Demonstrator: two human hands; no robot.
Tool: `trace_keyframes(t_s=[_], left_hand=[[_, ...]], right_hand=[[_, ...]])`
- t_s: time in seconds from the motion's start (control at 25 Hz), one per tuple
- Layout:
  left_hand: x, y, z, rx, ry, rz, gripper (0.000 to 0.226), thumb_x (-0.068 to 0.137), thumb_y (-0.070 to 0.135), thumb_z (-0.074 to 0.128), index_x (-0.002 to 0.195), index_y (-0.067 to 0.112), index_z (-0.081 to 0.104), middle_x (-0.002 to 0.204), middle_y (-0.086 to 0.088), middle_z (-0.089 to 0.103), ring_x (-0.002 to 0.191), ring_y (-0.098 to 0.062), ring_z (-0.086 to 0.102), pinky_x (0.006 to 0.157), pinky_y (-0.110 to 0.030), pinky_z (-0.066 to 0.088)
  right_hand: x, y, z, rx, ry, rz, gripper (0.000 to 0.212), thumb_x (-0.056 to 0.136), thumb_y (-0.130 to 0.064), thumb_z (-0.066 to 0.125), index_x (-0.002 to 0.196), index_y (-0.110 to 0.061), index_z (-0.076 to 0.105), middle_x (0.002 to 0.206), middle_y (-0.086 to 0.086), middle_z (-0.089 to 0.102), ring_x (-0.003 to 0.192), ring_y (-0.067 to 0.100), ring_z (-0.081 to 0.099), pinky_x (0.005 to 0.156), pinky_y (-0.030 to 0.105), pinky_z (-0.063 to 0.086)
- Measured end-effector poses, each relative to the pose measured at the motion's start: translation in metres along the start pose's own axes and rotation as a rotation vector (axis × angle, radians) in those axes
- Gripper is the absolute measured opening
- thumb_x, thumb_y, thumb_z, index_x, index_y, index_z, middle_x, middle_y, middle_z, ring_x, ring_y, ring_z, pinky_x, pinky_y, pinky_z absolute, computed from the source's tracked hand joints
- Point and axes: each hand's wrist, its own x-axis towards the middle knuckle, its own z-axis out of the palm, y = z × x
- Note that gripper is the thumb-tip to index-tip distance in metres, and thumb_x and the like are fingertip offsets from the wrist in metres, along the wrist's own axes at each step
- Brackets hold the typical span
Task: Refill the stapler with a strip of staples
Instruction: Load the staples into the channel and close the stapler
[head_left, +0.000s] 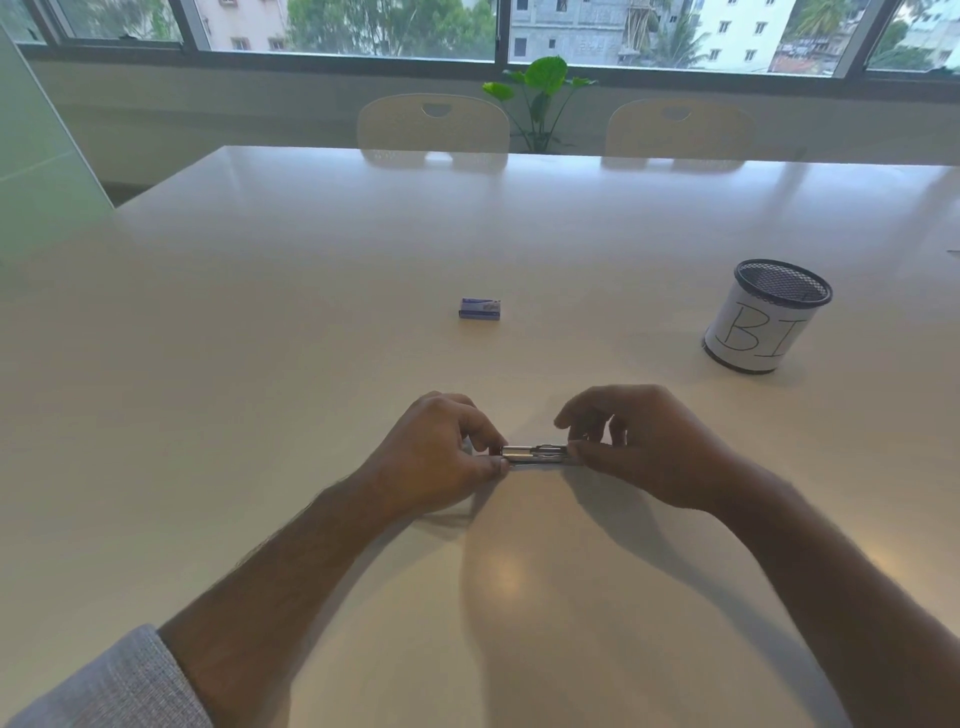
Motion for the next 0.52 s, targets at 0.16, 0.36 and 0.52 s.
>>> trace_keyframes(t_s=[0.16, 0.36, 0.52], left_hand=[[0.000, -0.001, 0.000, -0.007, -0.005, 0.005, 0.009, 0.071, 0.030, 0.080, 0.079, 0.027, 0.078, 0.084, 0.008, 0.065, 0.082, -0.004, 0.050, 0.065, -0.018, 0.034], [0.000, -0.001, 0.000, -0.012, -0.006, 0.005, 0.008, 0.071, 0.030, 0.080, 0.078, 0.027, 0.077, 0.087, 0.006, 0.067, 0.084, -0.009, 0.053, 0.066, -0.020, 0.035], [0.000, -0.001, 0.000, -0.019, 0.001, 0.000, 0.008, 0.070, 0.030, 0.081, 0.076, 0.028, 0.077, 0.086, 0.006, 0.067, 0.086, -0.010, 0.054, 0.067, -0.021, 0.036]], right_hand=[[0.003, 0.001, 0.008, 0.135, 0.073, 0.049, 0.034, 0.071, -0.007, 0.082, 0.093, -0.028, 0.066, 0.072, -0.014, 0.073, 0.060, 0.002, 0.064, 0.061, 0.010, 0.045], [0.007, 0.002, 0.017, 0.079, 0.135, 0.049, 0.018, 0.066, -0.012, 0.087, 0.073, -0.023, 0.075, 0.058, -0.012, 0.064, 0.054, 0.002, 0.051, 0.054, 0.010, 0.038], [0.010, -0.001, 0.018, -0.044, 0.064, -0.056, 0.010, 0.073, -0.012, 0.083, 0.081, -0.018, 0.079, 0.071, -0.014, 0.061, 0.064, 0.003, 0.052, 0.057, 0.009, 0.036]])
